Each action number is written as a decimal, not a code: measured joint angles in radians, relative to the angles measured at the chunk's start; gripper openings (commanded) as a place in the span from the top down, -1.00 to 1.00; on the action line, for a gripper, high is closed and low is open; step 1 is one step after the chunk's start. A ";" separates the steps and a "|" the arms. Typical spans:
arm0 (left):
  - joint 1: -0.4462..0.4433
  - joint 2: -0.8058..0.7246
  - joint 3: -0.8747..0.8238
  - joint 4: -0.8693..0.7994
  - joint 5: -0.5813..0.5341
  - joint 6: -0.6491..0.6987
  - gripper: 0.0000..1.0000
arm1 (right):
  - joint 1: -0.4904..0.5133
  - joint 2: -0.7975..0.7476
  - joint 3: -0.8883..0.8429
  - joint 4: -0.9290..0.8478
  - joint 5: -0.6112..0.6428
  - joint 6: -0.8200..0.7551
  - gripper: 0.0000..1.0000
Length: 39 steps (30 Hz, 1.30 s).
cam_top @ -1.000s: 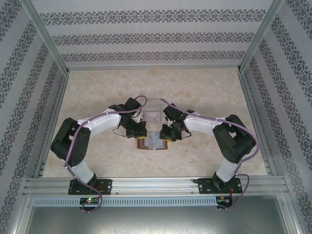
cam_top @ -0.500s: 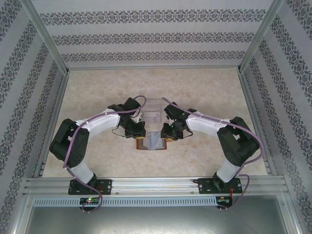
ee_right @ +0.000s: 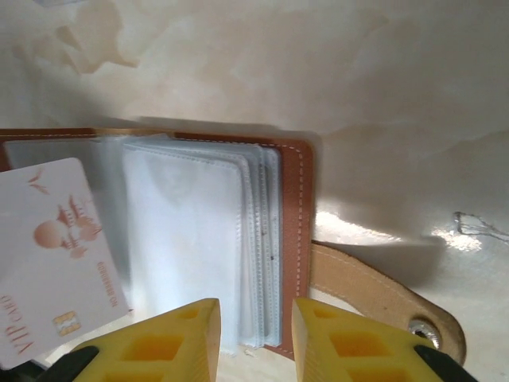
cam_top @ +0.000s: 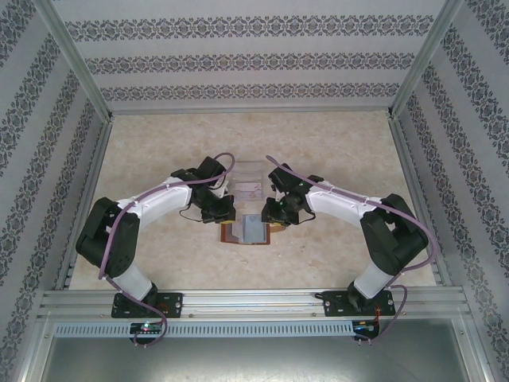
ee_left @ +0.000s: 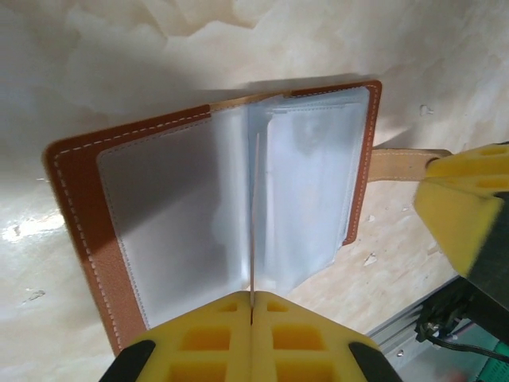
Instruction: Take the credit cards out of the card holder
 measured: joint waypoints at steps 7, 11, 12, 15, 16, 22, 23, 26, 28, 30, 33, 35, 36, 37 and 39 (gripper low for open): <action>0.005 0.000 0.002 -0.016 -0.017 0.011 1.00 | 0.001 -0.002 0.004 0.010 -0.014 0.000 0.38; 0.005 0.006 0.012 -0.016 0.002 0.016 1.00 | 0.005 -0.002 0.006 0.011 -0.018 0.000 0.37; 0.005 0.011 0.013 -0.015 0.011 0.016 1.00 | 0.006 -0.002 0.007 0.011 -0.020 0.000 0.37; 0.005 0.036 0.015 -0.011 0.034 0.018 1.00 | 0.008 -0.001 0.009 0.013 -0.021 0.001 0.37; 0.005 0.050 0.019 -0.011 0.038 0.019 1.00 | 0.008 -0.001 0.009 0.014 -0.021 0.001 0.37; 0.004 0.110 0.046 -0.012 0.044 0.030 0.89 | 0.008 0.000 0.009 0.018 -0.021 0.001 0.37; 0.003 0.113 0.048 -0.012 0.045 0.030 0.85 | 0.008 0.000 0.009 0.018 -0.021 0.001 0.37; 0.000 0.117 0.054 -0.012 0.051 0.030 0.79 | 0.008 0.000 0.009 0.018 -0.021 0.001 0.37; -0.005 0.117 0.056 -0.013 0.051 0.030 0.76 | 0.008 0.000 0.009 0.018 -0.021 0.001 0.37; -0.010 0.117 0.056 -0.015 0.051 0.030 0.75 | 0.008 0.000 0.009 0.018 -0.021 0.001 0.37; -0.016 0.117 0.056 -0.019 0.055 0.030 0.76 | 0.008 0.001 0.009 0.019 -0.021 0.001 0.37; -0.017 0.117 0.054 -0.018 0.061 0.029 0.76 | 0.008 0.003 0.009 0.020 -0.021 0.001 0.37; -0.017 0.117 0.051 -0.018 0.064 0.029 0.75 | 0.008 0.004 0.009 0.022 -0.021 0.001 0.37; -0.017 0.117 0.050 -0.018 0.067 0.029 0.75 | 0.008 0.006 0.009 0.023 -0.021 0.001 0.37; -0.019 0.117 0.047 -0.017 0.074 0.026 0.76 | 0.008 0.006 0.009 0.024 -0.021 0.001 0.37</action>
